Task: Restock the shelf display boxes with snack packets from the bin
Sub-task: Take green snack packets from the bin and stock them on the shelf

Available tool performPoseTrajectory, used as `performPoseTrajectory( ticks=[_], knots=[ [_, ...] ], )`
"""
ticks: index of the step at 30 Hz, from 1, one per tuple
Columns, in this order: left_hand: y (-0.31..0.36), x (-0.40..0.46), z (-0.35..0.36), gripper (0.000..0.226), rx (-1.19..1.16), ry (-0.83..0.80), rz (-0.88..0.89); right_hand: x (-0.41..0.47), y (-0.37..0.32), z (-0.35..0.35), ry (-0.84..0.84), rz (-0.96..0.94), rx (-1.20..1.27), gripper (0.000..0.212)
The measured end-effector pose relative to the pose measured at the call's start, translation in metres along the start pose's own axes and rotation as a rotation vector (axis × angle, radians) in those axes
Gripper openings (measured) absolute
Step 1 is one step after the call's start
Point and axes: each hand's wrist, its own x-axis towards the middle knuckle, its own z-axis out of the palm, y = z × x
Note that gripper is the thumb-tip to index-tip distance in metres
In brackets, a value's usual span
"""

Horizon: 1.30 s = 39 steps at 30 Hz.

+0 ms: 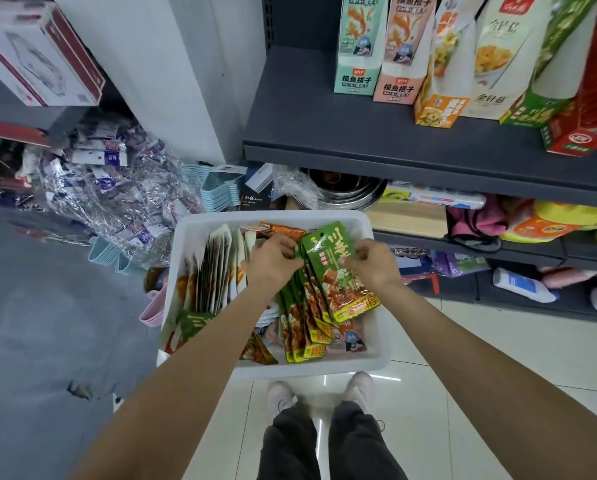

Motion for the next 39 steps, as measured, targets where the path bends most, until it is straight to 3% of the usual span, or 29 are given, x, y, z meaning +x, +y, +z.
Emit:
performPoseTrajectory(
  ticks=[2, 4, 8, 12, 16, 23, 27, 35, 39],
  knots=[
    [0.006, -0.002, 0.001, 0.020, 0.034, 0.066, -0.024, 0.001, 0.001, -0.007, 0.022, 0.020, 0.148, 0.011],
    [0.009, -0.003, 0.001, 0.016, 0.014, 0.080, -0.041, 0.001, 0.001, -0.010, 0.031, 0.031, 0.234, 0.022],
    [0.004, -0.012, -0.006, 0.024, -0.124, 0.070, -0.047, -0.003, 0.000, -0.014, 0.026, 0.041, 0.271, 0.019],
    [-0.003, -0.021, -0.016, 0.019, -0.390, 0.045, -0.009, -0.010, -0.007, -0.020, -0.034, -0.006, 0.306, 0.032],
    [0.002, -0.031, -0.034, 0.010, -0.424, 0.113, 0.042, -0.017, -0.018, -0.030, -0.044, -0.095, 0.250, 0.031],
    [0.031, -0.048, -0.079, 0.016, -0.469, 0.224, 0.228, -0.028, -0.044, -0.051, 0.167, -0.423, -0.077, 0.013],
    [0.058, -0.050, -0.094, 0.016, -0.456, 0.252, 0.339, -0.035, -0.055, -0.069, 0.298, -0.489, -0.188, 0.013],
    [0.134, -0.042, -0.078, 0.015, -0.407, 0.226, 0.476, -0.022, -0.051, -0.133, 0.340, -0.524, -0.184, 0.008],
    [0.190, -0.032, -0.055, 0.015, -0.373, 0.237, 0.539, -0.002, -0.037, -0.185, 0.386, -0.560, -0.167, 0.017]
  ],
)
